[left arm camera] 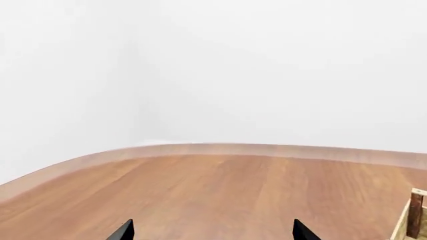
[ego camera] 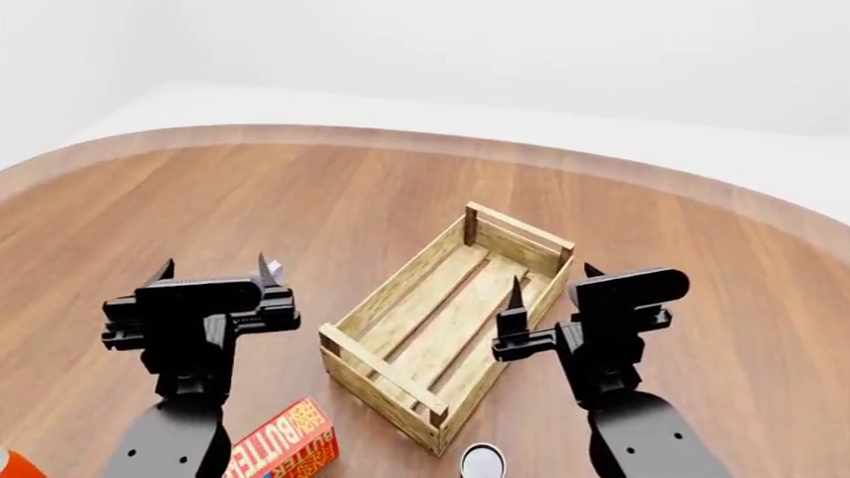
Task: Pick up the ketchup, and put it in the wooden tray.
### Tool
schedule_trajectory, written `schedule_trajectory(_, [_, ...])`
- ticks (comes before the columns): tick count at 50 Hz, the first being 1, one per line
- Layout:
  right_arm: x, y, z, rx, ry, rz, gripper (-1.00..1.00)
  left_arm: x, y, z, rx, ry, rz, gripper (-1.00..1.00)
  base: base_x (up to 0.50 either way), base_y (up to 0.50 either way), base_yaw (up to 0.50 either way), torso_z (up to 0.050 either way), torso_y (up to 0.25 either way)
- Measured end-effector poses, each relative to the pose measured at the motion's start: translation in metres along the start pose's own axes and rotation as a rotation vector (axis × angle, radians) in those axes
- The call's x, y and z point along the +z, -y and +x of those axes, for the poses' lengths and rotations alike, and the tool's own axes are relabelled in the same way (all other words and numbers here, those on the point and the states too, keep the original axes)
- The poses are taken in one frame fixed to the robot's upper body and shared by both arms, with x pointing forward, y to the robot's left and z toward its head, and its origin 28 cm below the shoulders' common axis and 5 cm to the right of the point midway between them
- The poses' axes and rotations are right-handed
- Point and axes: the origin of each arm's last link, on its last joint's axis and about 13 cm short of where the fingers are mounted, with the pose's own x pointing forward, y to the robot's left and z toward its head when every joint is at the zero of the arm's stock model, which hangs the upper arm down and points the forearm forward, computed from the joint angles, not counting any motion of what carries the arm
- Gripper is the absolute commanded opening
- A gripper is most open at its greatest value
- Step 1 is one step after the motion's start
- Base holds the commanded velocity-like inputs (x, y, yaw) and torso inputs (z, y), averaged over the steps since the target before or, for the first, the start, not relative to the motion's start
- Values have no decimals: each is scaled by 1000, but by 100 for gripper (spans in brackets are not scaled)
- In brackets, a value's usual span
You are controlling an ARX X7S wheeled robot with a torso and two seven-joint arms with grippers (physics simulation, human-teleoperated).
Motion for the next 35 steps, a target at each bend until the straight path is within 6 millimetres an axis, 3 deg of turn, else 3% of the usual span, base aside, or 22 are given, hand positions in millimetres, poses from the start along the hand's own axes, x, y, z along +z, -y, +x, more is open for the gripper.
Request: schedule_trajectory(35, [6,0,3,68,40,-1,100,4,-99,-56,381,-60,154,100,0,0,0,0,0])
